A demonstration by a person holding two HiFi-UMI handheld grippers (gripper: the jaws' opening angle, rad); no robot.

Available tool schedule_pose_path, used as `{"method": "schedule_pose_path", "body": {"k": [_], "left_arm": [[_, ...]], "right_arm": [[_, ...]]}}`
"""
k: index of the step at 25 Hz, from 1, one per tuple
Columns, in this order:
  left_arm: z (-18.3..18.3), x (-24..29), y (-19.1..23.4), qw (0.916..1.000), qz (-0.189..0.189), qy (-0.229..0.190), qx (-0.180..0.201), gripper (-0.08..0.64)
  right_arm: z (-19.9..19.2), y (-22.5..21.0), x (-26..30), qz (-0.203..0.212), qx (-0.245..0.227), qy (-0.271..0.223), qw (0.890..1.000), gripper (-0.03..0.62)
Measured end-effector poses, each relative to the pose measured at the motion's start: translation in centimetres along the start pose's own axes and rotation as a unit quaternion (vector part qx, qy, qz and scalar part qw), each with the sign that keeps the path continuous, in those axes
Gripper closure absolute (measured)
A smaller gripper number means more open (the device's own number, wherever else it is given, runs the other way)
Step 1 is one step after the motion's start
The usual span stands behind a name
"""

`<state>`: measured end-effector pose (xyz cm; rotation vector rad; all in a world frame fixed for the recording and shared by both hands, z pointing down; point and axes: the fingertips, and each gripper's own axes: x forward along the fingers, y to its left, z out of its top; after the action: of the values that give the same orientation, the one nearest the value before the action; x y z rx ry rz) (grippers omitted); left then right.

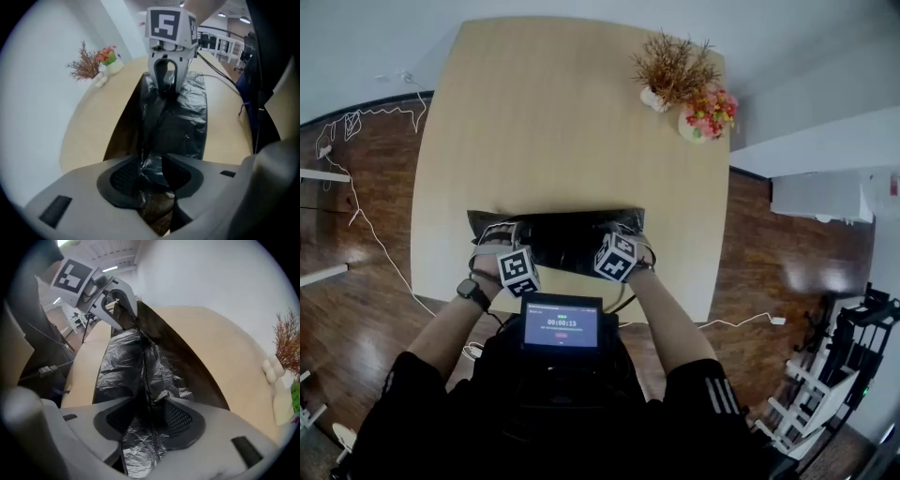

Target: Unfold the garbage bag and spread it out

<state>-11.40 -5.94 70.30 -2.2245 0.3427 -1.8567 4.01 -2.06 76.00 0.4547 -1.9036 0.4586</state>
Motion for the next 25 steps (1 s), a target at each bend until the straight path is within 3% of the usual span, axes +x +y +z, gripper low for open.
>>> {"method": "schedule_pose_path", "body": {"k": [3,5,10,14,21,25], "left_arm": [[-1.5,1.7,2.7,0.9989,0.034,0.021,0.026,0.391],[-1.9,2.4,4.1,0.9986,0.035,0.030,0.026,0.390],[-3.0,4.8,5.3,0.9988,-0.008,0.046,0.010,0.346],[-3.0,6.5,5.4,0.9978,-0.041,0.047,0.019,0.310],[-2.9,8.5,4.4,0.9897,-0.132,0.054,-0.001,0.284],[-2.9,8.4,4.4,0.9873,-0.150,0.052,-0.008,0.282]], "right_arm": [[-0.1,0.1,0.1,0.004,-0.005,0.008,1.000,0.370],[-0.1,0.1,0.1,0.005,-0.005,0.011,1.000,0.368],[0.0,0.1,0.1,0.009,-0.001,0.011,1.000,0.368],[0.1,0.0,0.1,0.008,0.000,0.006,1.000,0.368],[-0.1,0.1,0.1,0.010,-0.001,0.000,1.000,0.365],[0.0,0.1,0.2,0.010,0.002,-0.002,1.000,0.366]]}}
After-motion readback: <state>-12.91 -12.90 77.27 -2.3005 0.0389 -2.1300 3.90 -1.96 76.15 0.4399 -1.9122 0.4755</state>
